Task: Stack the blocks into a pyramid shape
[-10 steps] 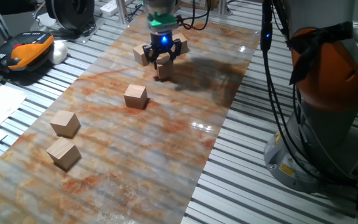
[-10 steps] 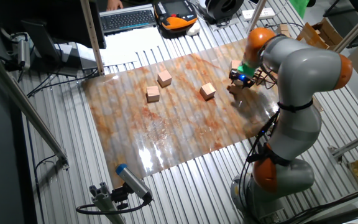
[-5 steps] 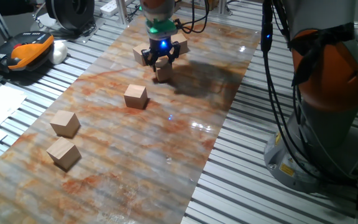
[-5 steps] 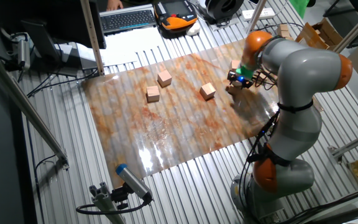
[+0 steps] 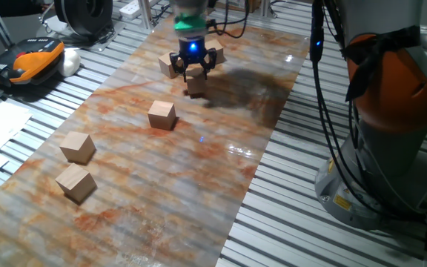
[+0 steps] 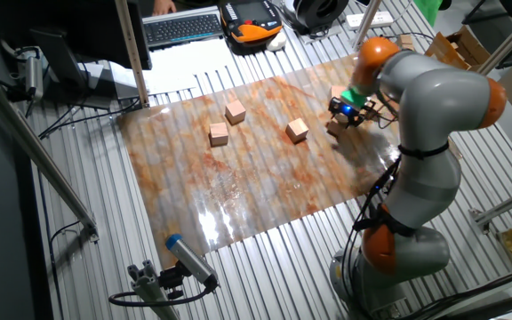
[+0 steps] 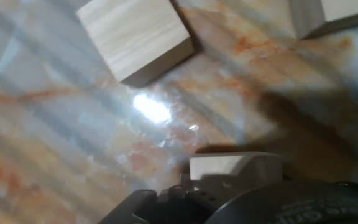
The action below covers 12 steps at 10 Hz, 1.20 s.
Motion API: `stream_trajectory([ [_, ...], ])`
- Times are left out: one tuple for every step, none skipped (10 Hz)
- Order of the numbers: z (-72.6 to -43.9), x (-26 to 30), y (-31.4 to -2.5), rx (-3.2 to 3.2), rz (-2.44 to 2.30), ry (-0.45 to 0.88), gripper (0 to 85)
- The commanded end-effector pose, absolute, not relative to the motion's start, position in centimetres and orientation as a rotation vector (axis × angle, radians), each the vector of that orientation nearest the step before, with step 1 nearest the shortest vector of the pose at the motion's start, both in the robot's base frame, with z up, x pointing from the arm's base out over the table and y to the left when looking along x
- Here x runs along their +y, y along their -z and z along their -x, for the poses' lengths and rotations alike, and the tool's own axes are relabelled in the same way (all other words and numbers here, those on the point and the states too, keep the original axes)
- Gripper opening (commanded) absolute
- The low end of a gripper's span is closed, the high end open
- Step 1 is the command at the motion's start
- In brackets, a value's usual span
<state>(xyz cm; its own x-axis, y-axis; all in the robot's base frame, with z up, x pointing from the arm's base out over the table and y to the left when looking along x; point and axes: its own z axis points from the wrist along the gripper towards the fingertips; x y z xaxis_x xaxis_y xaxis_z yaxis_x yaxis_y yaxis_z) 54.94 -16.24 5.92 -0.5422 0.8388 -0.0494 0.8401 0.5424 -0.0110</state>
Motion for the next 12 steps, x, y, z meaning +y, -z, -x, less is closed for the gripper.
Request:
stream_trajectory([
  [-55.0, -16.0, -5.9, 2.459, -1.904, 0.079, 0.0],
  [-54.9, -15.8, -6.0, 2.408, -1.976, 0.078, 0.0],
  [-54.9, -15.8, -6.2, 2.380, -2.020, 0.038, 0.0],
  [-54.8, -15.7, -6.6, 2.338, -2.076, 0.026, 0.0],
  [-54.8, -15.7, -6.8, 2.297, -2.126, 0.051, 0.0],
  [-54.9, -15.6, -6.9, 2.269, -2.158, 0.086, 0.0],
  [-54.9, -15.5, -6.9, 2.262, -2.165, 0.099, 0.0],
  [-55.0, -15.4, -6.8, 2.249, -2.180, 0.118, 0.0],
  [-55.0, -15.2, -6.8, 2.239, -2.191, 0.130, 0.0],
  [-55.0, -15.1, -6.7, 2.227, -2.206, 0.134, 0.0],
  [-55.0, -15.1, -6.7, 2.218, -2.220, 0.111, 0.0],
  [-55.1, -15.0, -6.7, 2.206, -2.235, 0.101, 0.0],
])
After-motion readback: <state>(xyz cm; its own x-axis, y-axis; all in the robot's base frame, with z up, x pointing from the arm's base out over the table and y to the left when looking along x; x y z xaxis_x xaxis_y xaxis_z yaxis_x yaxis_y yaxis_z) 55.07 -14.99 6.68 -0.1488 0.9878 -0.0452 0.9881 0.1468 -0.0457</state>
